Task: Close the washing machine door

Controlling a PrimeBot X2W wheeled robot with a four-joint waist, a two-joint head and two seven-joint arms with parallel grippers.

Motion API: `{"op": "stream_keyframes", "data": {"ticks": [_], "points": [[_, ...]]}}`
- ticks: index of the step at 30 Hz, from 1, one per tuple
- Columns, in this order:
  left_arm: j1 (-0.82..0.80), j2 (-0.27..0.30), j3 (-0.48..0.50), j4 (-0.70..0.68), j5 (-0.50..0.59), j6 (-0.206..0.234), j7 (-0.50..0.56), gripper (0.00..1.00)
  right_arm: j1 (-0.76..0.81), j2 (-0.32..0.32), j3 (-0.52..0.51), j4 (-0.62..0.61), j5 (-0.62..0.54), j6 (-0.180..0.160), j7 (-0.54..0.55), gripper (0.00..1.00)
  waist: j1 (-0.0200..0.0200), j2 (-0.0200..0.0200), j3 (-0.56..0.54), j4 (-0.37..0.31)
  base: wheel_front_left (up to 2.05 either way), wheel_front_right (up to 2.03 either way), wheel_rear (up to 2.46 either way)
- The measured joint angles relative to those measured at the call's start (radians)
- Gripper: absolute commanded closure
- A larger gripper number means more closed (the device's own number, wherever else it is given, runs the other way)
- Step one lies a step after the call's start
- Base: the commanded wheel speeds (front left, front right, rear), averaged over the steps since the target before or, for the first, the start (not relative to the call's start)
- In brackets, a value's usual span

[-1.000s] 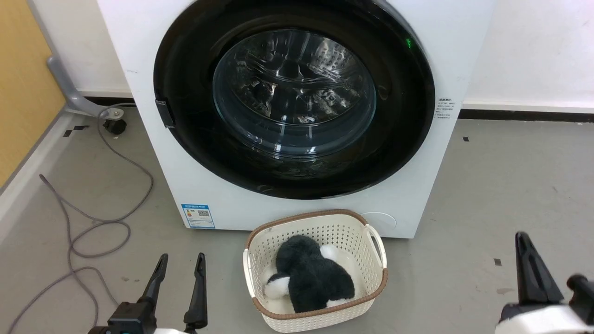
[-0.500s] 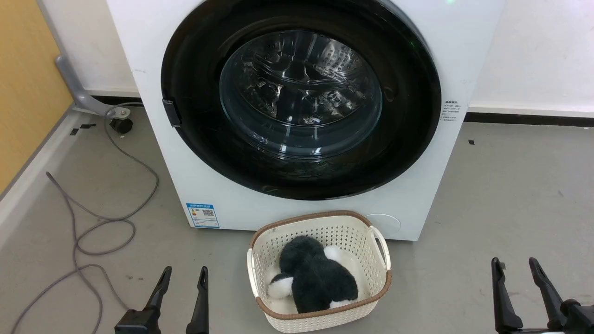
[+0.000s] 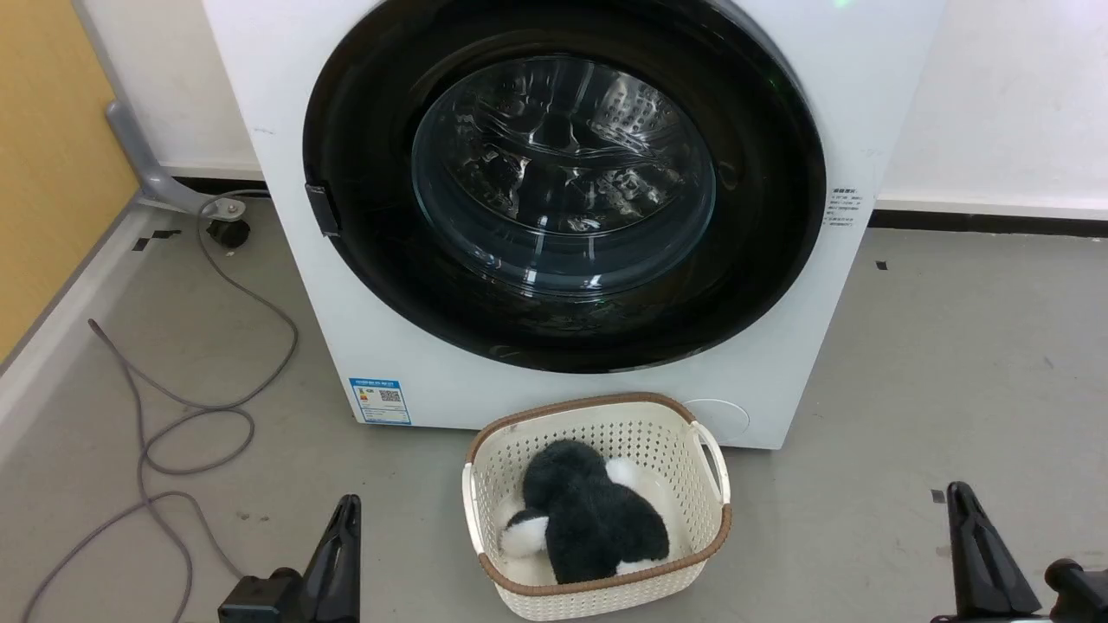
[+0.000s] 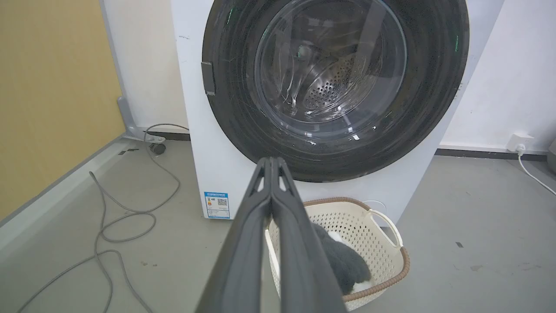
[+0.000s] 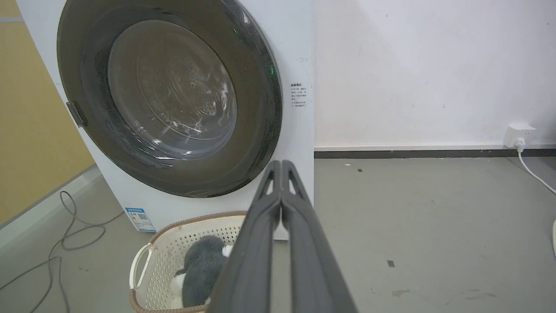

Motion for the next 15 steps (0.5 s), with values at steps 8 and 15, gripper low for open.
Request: {"op": "stream_keyframes", "data": {"ticks": [8, 15], "points": [[0.0, 0.0, 0.002, -0.004, 0.001, 0.0, 0.013, 1.0, -0.001, 0.0, 0.005, 0.0, -0.002, 0.0, 0.011, 1.0, 0.0001, 0.0, 0.003, -0.003, 0.0, 0.0, 0.0], [-0.003, -0.001, 0.005, -0.013, 0.011, 0.0, 0.033, 1.0, -0.003, 0.0, 0.014, 0.0, -0.01, 0.0, 0.024, 1.0, 0.0001, 0.0, 0.007, -0.007, 0.0, 0.0, 0.0]]}}
